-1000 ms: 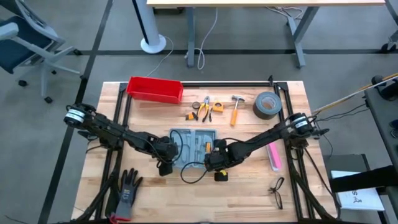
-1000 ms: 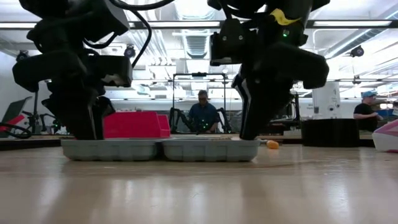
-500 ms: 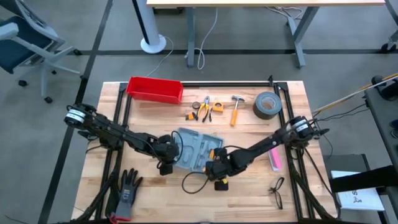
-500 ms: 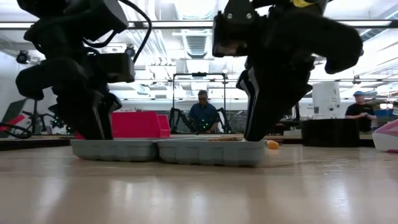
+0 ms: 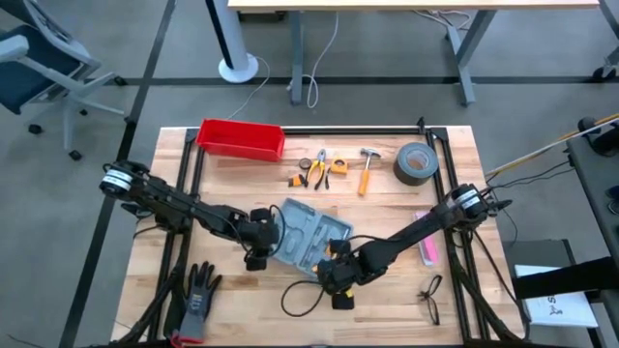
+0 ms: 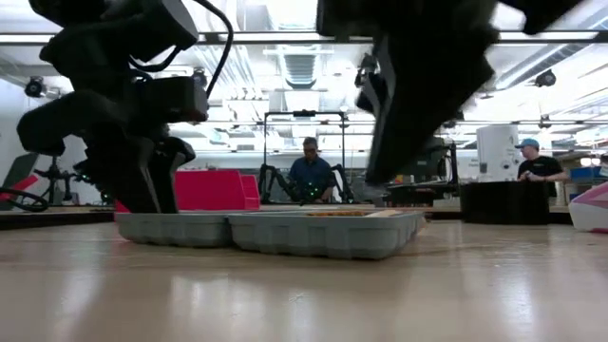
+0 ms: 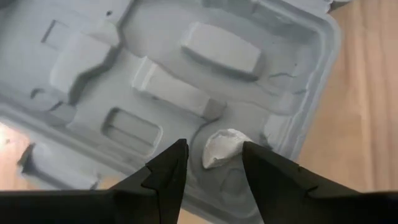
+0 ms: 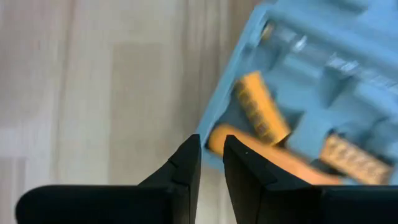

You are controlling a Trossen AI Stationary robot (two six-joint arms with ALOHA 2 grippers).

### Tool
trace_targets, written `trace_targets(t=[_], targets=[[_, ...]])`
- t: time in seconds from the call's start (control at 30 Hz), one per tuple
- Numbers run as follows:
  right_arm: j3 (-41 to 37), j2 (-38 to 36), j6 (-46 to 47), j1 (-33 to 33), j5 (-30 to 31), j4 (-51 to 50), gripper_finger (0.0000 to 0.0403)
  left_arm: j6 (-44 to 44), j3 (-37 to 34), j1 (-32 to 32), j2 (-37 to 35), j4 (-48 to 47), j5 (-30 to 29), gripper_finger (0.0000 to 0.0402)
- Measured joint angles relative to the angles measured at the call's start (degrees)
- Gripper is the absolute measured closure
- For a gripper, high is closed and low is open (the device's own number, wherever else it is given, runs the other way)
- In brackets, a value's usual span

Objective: Prefit tool cases
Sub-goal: Put the set of interchangeable screwdriver bits into the gray toolbox

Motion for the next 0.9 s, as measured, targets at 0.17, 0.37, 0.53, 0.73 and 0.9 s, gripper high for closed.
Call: trace_targets(t=[0.17, 0.37, 0.53, 0.73, 0.9], targets=[[1.31, 0.0, -4.91, -2.1, 2.14, -1.18, 0.0343, -1.14, 0.4, -0.09, -0.91, -0.17, 3.52, 0.0239], [1.25, 1.81, -9.75, -4.28, 0.66, -2.12, 0.0342, -2.51, 0.4, -0.53, -1.09, -1.56, 3.52, 0.0239], [1.23, 2.79, -11.45, -4.25, -1.26, -2.28, 0.0351, -3.04, 0.4, -0.74, -1.11, -1.91, 3.54, 0.0239], [1.27, 4.25, -15.2, -4.31, -0.51, -2.25, 0.0353, -3.1, 0.4, -0.74, -1.13, -1.85, 3.6, 0.0239], [1.41, 5.72, -16.74, -5.34, -0.51, -2.35, 0.0345, -3.05, 0.37, -1.24, -1.0, -1.55, 5.04, 0.0239]])
